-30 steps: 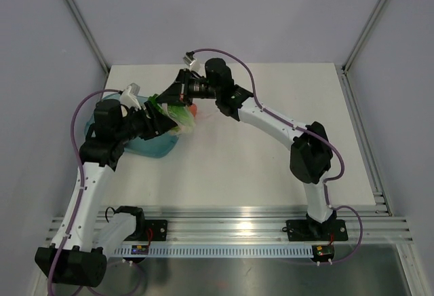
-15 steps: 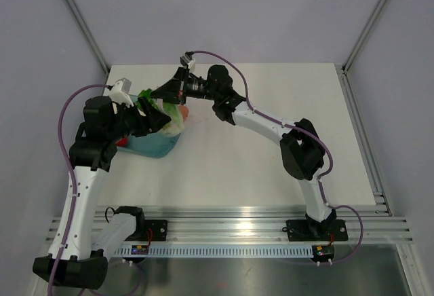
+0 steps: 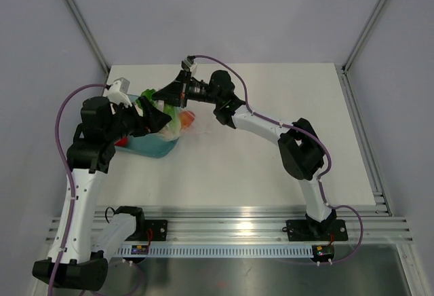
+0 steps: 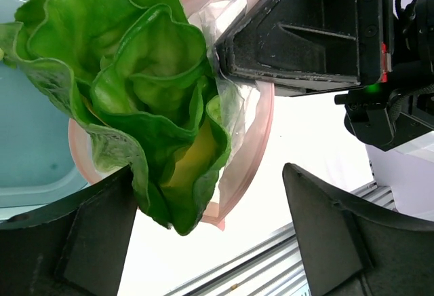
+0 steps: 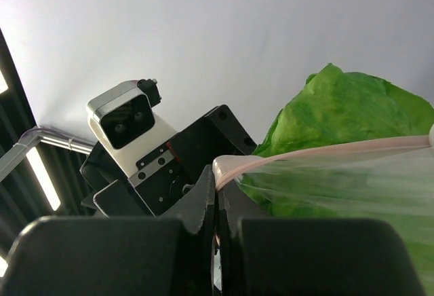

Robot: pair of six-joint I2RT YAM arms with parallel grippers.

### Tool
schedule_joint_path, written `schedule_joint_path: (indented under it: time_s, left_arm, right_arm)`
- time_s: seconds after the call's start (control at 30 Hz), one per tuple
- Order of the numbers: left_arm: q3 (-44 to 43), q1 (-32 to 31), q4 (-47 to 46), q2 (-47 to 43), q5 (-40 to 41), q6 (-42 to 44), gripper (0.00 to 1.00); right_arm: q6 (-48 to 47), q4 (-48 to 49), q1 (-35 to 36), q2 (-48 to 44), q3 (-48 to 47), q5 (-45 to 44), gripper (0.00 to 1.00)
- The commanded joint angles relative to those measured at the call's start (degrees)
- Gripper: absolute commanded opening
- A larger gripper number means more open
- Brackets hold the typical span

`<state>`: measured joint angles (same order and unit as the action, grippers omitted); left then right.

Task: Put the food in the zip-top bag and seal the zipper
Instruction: Place the fake vegetable in the zipper food storage bag.

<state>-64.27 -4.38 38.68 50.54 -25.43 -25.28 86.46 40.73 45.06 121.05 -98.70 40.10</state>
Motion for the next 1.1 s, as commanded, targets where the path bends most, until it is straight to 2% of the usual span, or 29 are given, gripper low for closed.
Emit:
schedule_joint_path:
  time_s: [0.0, 0.23, 0.4, 0.67, 0.9, 1.07]
  left_arm:
    - [-3.5, 0.3, -2.4, -1.4, 0.3, 0.9, 0.89]
    - [-7.8, 0.3, 0.4, -1.6, 1.5, 2.1, 0.99]
    - [-9.5, 0.3, 1.6, -2.1, 2.0, 1.9, 0.99]
    - [-11.0, 1.3, 5.0, -2.7, 7.1, 0.7, 0.99]
    - [-5.1, 6.0, 6.2, -3.5, 9.5, -3.9, 0.98]
    - [-0.3, 10.5, 5.4, -5.1, 10.0, -7.8, 0.89]
  right_arm:
    - [1.8, 5.9, -0.1, -0.5, 0.3, 0.2, 0.0]
    - [2.6, 8.0, -0.9, -1.5, 2.8, 0.0, 0.0]
    - [3.0, 9.0, -1.3, -2.0, 3.9, 0.0, 0.0]
    - [3.8, 11.4, -2.2, -3.0, 6.2, -0.2, 0.0]
    - [4.4, 13.0, -3.0, -5.2, 8.7, 0.1, 0.0]
    - [4.5, 13.7, -4.0, -6.9, 10.5, 0.4, 0.0]
